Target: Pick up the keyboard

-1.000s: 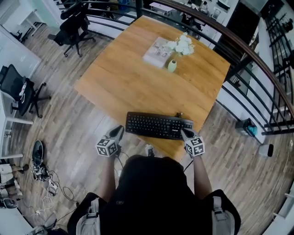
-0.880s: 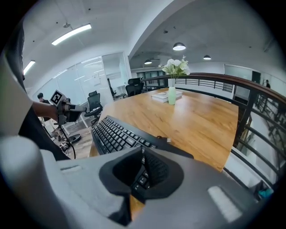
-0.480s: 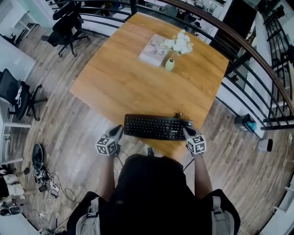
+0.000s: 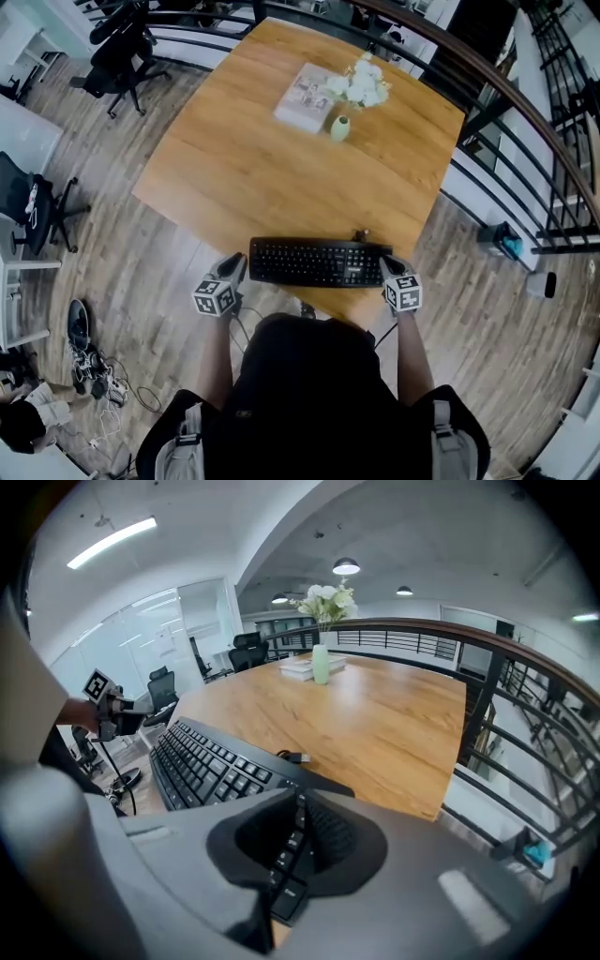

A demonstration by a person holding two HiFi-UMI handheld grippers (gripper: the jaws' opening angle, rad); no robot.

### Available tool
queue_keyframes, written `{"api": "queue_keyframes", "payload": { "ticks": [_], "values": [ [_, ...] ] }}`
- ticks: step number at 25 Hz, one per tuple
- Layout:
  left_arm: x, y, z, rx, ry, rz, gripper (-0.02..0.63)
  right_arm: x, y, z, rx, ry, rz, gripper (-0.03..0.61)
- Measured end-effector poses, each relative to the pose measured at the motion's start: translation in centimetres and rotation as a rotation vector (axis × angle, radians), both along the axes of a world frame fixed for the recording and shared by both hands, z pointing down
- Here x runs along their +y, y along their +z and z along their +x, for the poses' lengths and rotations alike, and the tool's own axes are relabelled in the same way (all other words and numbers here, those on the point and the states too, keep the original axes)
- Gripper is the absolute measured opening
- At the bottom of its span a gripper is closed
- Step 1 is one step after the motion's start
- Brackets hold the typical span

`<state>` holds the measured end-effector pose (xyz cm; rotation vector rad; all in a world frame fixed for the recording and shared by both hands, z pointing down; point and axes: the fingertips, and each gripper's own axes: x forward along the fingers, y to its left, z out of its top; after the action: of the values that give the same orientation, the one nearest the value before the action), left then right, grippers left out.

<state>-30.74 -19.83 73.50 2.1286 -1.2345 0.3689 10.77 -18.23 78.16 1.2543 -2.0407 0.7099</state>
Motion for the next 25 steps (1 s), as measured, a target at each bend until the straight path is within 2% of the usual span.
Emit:
{"api": "queue_keyframes", "payload": {
  "ticks": [2,4,6,11,13,15,17,25],
  "values": [
    [-0.2,0.5,0.0,-0.011,0.006,-0.015,0.040,-0.4,0.4,0.6,-0.005,0.016,-0.021,0.107],
    [-0.4,1.2,0.1,-0.031,0.014,-0.027,0.045,-0.6,1.0,1.2,0.001,0.017,-0.041,0.111],
    [-0.3,1.7,0.3,-0.037,0.022,-0.043,0.077,-0.6,1.3,1.9,0.010,0.022,-0.050,0.120],
    [-0.3,3.1,1.1,-0.026,0.042,-0.091,0.153,-0.7,2.0,3.0,0.002,0.043,-0.082,0.197],
    [-0.4,3.9,1.5,-0.022,0.055,-0.112,0.186,-0.7,2.3,3.1,-0.034,0.062,-0.090,0.220],
    [-0.5,4.7,1.8,-0.022,0.069,-0.138,0.223,-0.5,2.6,3.0,-0.097,0.084,-0.110,0.280],
    [-0.5,5.3,2.1,-0.023,0.080,-0.161,0.247,-0.2,3.0,2.7,-0.152,0.082,-0.132,0.307],
    [-0.6,7.6,3.5,-0.020,0.128,-0.221,0.285,0.2,3.9,1.3,-0.251,0.053,-0.187,0.308]
  ]
}}
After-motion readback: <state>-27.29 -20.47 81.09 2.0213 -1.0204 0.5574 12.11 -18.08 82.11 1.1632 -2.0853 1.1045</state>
